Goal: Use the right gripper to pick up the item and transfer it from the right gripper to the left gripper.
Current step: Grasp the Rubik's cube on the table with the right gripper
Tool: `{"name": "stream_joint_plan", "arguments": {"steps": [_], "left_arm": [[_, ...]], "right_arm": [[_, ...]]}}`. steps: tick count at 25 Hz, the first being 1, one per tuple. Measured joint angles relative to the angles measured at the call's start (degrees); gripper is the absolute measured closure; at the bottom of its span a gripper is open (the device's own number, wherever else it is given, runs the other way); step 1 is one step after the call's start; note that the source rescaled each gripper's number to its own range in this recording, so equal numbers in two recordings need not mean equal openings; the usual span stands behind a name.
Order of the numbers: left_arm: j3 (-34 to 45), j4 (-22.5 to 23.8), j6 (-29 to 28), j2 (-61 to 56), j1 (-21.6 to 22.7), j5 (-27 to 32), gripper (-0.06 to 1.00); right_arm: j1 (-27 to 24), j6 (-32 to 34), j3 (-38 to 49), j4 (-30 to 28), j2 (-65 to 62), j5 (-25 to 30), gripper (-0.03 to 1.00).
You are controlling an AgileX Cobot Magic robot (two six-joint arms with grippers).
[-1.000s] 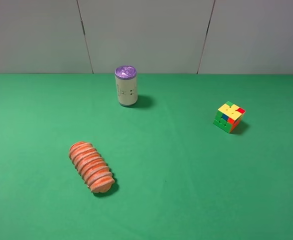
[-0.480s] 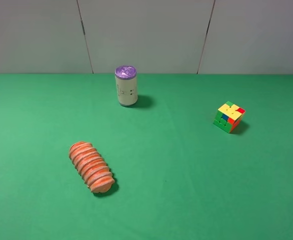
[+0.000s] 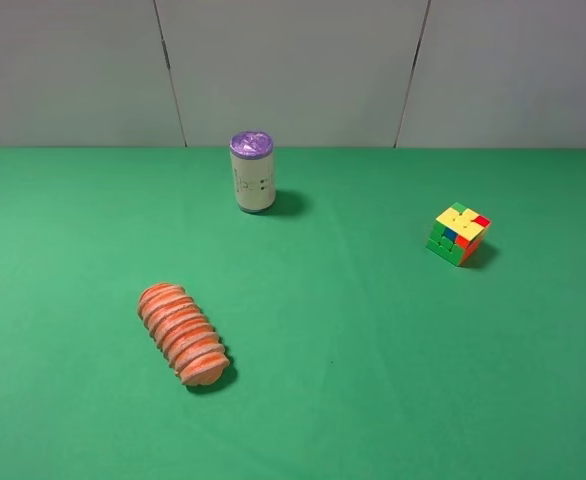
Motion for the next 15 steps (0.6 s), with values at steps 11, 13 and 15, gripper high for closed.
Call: {"name": "stream_joint_plan", "arguments": {"steps": [11,13,15], "left_arm": [[0.0,0.0,0.0,0.0,0.0,0.0,0.04],[0.0,0.0,0.0,0.0,0.0,0.0,0.04],[0.0,0.0,0.0,0.0,0.0,0.0,0.04]], "right_arm": [[0.0,-13.92,-9.34,5.17,25.63,-0.17,-0.03],[0.0,-17.5,-10.76,6.72,30.32,-0.23,-0.03],[0.0,-20.76,-12.06,8.9,35.49,-0.33,-0.03]]}}
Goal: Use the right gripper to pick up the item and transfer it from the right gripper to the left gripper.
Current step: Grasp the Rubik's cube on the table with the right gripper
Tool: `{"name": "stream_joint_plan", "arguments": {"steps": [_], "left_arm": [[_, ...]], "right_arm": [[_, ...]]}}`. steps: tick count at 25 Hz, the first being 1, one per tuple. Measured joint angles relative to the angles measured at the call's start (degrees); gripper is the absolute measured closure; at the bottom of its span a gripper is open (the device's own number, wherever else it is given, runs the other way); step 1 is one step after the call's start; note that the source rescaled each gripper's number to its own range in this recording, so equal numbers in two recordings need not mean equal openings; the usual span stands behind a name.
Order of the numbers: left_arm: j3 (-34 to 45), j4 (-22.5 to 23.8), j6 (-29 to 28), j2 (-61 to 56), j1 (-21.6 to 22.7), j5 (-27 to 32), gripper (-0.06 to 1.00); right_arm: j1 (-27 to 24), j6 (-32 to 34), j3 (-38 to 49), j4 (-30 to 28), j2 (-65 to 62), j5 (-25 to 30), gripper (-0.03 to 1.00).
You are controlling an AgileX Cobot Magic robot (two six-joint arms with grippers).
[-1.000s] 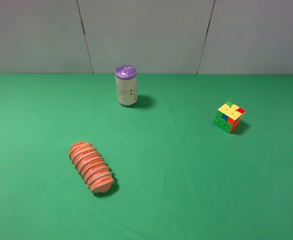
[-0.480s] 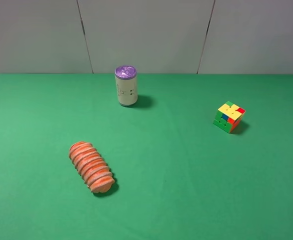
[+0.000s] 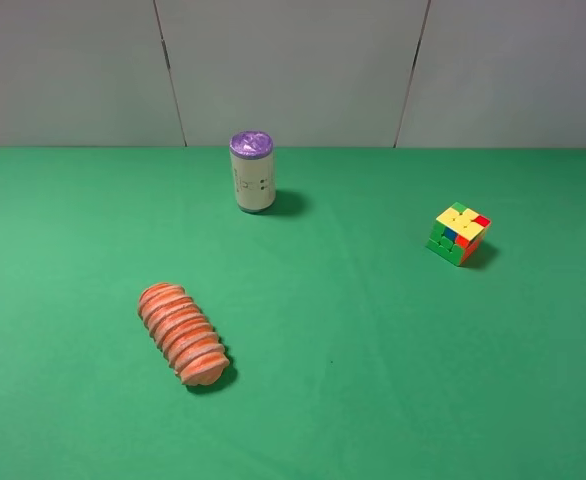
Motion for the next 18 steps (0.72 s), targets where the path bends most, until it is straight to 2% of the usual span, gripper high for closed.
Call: {"name": "stream_joint_plan", "arguments": {"steps": [8,18], "left_arm": [[0.0,0.0,0.0,0.0,0.0,0.0,0.04],[0.0,0.0,0.0,0.0,0.0,0.0,0.04]], "right_arm": [[0.0,-10.17,-4.54,6.08,15.47,-4.22,-0.03],[0.84,-16.56,-4.84,7.32,25.8,-11.2,-0.03]]}}
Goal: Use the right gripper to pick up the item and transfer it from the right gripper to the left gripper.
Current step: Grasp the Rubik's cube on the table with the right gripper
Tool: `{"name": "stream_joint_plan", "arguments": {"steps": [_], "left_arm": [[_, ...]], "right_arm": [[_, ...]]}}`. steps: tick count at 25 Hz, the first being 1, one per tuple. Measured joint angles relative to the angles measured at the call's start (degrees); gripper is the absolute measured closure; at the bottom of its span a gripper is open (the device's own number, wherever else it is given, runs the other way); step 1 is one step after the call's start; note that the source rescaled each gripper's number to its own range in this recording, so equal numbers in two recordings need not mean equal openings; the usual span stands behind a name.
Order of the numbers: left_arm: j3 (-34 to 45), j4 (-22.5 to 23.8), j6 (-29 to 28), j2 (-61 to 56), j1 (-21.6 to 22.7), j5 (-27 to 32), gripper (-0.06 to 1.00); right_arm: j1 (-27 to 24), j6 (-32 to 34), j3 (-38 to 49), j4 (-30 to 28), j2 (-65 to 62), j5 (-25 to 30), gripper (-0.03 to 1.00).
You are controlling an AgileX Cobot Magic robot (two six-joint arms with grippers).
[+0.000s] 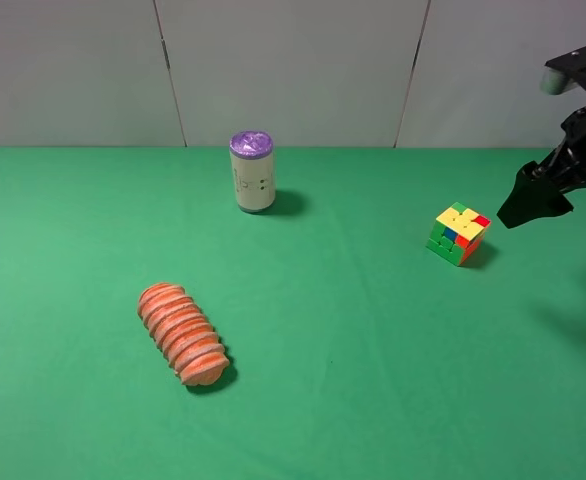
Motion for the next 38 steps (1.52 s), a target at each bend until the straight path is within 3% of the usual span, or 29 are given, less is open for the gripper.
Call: {"name": "stream_joint_plan", "arguments": {"steps": [8,21,38], "left_arm": [[0.0,0.0,0.0,0.0,0.0,0.0,0.04],[0.0,0.0,0.0,0.0,0.0,0.0,0.04],[0.0,0.0,0.0,0.0,0.0,0.0,0.04]], "right_arm": [[3.53,-0.1,-2.07,-0.54,7.67,-4.32,-0.03],[3.79,-1.22,-8.99,-0.78,17.52,-4.74,-0.03],[3.79,-4.34,-10.12,-0.3,24.15,-8.69,-0.03]]}}
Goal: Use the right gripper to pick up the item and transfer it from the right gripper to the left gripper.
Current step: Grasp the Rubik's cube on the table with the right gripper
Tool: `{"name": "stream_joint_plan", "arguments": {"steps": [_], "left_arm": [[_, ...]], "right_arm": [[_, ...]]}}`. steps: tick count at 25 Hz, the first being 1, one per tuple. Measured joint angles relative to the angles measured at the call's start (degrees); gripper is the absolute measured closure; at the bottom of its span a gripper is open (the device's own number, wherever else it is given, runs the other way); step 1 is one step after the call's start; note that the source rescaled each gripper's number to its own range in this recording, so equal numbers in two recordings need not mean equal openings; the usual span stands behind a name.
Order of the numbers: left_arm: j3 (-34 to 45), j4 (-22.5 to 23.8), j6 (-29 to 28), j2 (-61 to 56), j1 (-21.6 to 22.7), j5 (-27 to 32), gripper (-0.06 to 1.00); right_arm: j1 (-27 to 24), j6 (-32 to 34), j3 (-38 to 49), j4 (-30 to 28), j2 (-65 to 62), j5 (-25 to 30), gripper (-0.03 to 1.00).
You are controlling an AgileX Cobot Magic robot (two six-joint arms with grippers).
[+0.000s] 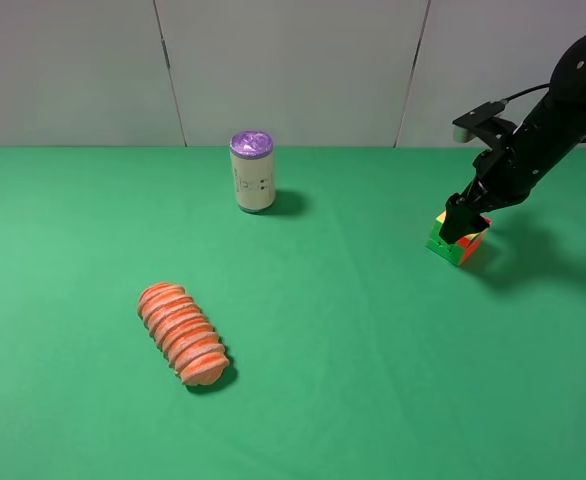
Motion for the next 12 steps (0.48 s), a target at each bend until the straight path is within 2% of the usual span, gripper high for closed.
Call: {"name": "stream_joint_plan", "arguments": {"steps": [12], "left_arm": [[0.0,0.0,0.0,0.0,0.0,0.0,0.04]], "right_arm": [[0.0,-2.66,-0.12,2.35,3.06,-1.33,-0.03]]}}
